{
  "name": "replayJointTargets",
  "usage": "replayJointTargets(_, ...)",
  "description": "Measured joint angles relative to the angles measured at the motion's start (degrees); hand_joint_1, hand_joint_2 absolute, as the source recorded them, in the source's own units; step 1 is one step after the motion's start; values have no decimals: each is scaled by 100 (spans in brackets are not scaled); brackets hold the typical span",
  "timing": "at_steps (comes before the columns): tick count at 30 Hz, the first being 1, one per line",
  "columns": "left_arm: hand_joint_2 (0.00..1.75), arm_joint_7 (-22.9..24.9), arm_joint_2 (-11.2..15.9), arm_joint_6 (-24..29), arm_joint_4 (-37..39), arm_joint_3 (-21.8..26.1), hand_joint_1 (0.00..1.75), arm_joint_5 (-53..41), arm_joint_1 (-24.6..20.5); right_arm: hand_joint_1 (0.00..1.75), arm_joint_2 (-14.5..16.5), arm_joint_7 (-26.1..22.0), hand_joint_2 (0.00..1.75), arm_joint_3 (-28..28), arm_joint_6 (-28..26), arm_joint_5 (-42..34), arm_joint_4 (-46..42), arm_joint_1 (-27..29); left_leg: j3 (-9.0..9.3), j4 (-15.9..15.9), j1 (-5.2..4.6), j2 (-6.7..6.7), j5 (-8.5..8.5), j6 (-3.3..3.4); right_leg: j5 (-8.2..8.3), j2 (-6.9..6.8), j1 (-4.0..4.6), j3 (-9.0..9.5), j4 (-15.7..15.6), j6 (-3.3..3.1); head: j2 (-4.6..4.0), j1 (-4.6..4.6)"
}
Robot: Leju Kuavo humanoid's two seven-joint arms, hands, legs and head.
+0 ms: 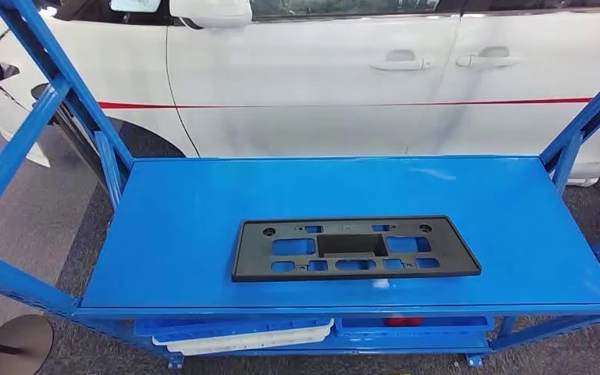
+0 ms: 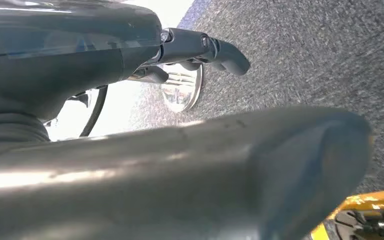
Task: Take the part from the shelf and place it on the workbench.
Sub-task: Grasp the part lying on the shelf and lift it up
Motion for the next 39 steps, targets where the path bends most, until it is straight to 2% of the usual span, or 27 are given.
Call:
replayJointTargets(2, 0, 17, -22, -29, 1, 3, 0, -4, -5, 0, -1, -34, 0, 0, -12, -9, -1, -13, -218, 368, 2, 0, -114, -21, -28, -1, 2, 47, -13, -29, 0, -1)
replayJointTargets(4, 0, 33, -67, -95, 2, 6, 0, -13, -8, 0, -2, -68, 0, 0, -50, -22, -1, -36, -665, 1024, 4, 0, -421, -49, -93, 4, 11, 128, -26, -64, -1, -1)
replayJointTargets(5, 0, 27, -91, -133, 2, 7, 0, -15, -6, 0, -2, -49, 0, 0, -90, -23, -1, -43, -853, 1219, 4, 0, -540, -49, -133, 12, 16, 169, -27, -66, -1, -1)
replayJointTargets(6, 0, 18, -116, -172, 2, 7, 0, -16, -3, 0, -2, -7, 0, -1, -145, -23, -1, -45, -971, 1255, 4, 0, -548, -43, -176, 19, 21, 219, -27, -66, -1, 0)
replayJointTargets(7, 0, 7, -141, -208, 2, 8, 0, -11, 1, 0, -2, 52, 0, -2, -210, -30, -1, -44, -1004, 1105, 3, 0, -401, -31, -220, 25, 26, 278, -27, -61, -1, 0)
replayJointTargets(9, 0, -8, -175, -266, 2, 9, 0, 1, 8, 0, -2, 205, 87, -13, -350, -93, -1, -38, -887, 446, -5, 0, 183, 26, -304, 30, 32, 393, -28, -41, -1, 1)
replayJointTargets(11, 0, -13, -187, -293, 2, 14, 0, 8, 4, 0, -5, 365, 175, -54, -458, -217, -2, -46, -792, -35, -38, 4, 475, 88, -363, 40, 40, 438, -22, 5, -1, 1)
replayJointTargets(13, 0, -21, -188, -305, 2, 18, 0, 9, 1, 0, -24, 490, 87, -120, -520, -332, -7, -65, -778, -141, -56, 2, 496, 108, -399, 47, 53, 440, -19, 55, -1, 2)
replayJointTargets(15, 0, -39, -185, -312, 2, 19, 0, 3, 9, 0, -65, 539, 0, -186, -536, -404, -11, -72, -763, -172, -51, -8, 572, 103, -416, 39, 58, 457, -29, 60, -1, 4)
replayJointTargets(16, 0, -54, -182, -316, 2, 19, 0, -2, 8, 0, -87, 540, 0, -217, -531, -431, -13, -74, -760, -179, -50, -11, 576, 99, -419, 34, 59, 467, -36, 52, -1, 4)
replayJointTargets(19, 0, -94, -177, -359, 2, 19, 0, -28, -16, 0, -136, 502, 0, -291, -483, -491, -16, -83, -748, -179, -63, -14, 548, 141, -424, 31, 51, 500, -89, 64, -1, 4)
replayJointTargets(27, 0, -172, -192, -450, 2, 19, 0, 13, -42, 0, -160, 469, 0, -348, -418, -500, -15, -97, -732, -160, -132, -13, 498, 274, -413, 30, -15, 554, -176, 260, -1, 4)
replayJointTargets(29, 0, -193, -204, -455, 2, 19, 0, 15, -44, 0, -162, 475, 0, -348, -417, -499, -15, -103, -708, -221, -108, -2, 545, 330, -453, 30, -21, 561, -142, 300, -1, 4)
replayJointTargets(31, 0, -215, -222, -464, 2, 19, 0, 13, -51, 0, -166, 492, 0, -349, -419, -501, -16, -106, -684, -290, -74, 15, 605, 383, -715, 27, -23, 440, 194, 322, -1, 4)
replayJointTargets(33, 0, -229, -231, -483, 2, 19, 0, 8, -55, 0, -170, 511, 0, -353, -422, -505, -15, -106, -694, -300, -76, 22, 621, 397, -1116, 24, -33, 129, 897, 333, -1, 4)
replayJointTargets(34, 0, -234, -233, -493, 2, 19, 0, 5, -54, 0, -172, 517, 0, -357, -424, -508, -15, -105, -705, -296, -78, 25, 624, 394, -1230, 23, -39, -12, 1210, 340, -1, 4)
replayJointTargets(35, 0, -239, -234, -502, 2, 19, 0, 3, -51, 0, -175, 522, 0, -362, -425, -510, -15, -102, -716, -287, -78, 26, 628, 388, -1230, 22, -43, -80, 1364, 344, -1, 4)
replayJointTargets(36, 0, -244, -236, -507, 2, 19, 0, 1, -50, 0, -178, 525, 0, -368, -425, -513, -15, -101, -728, -275, -75, 26, 632, 380, -1116, 22, -46, -49, 1301, 343, -1, 4)
replayJointTargets(37, 0, -247, -238, -510, 2, 19, 0, 1, -51, 0, -181, 525, 0, -374, -426, -514, -16, -102, -739, -259, -72, 25, 636, 369, -921, 20, -48, 84, 1031, 335, -1, 4)
replayJointTargets(39, 0, -251, -245, -516, 2, 19, 0, 1, -54, 0, -190, 526, 0, -379, -427, -515, -16, -115, -761, -230, -74, 20, 648, 324, -565, 19, -36, 456, 279, 300, -1, 4)
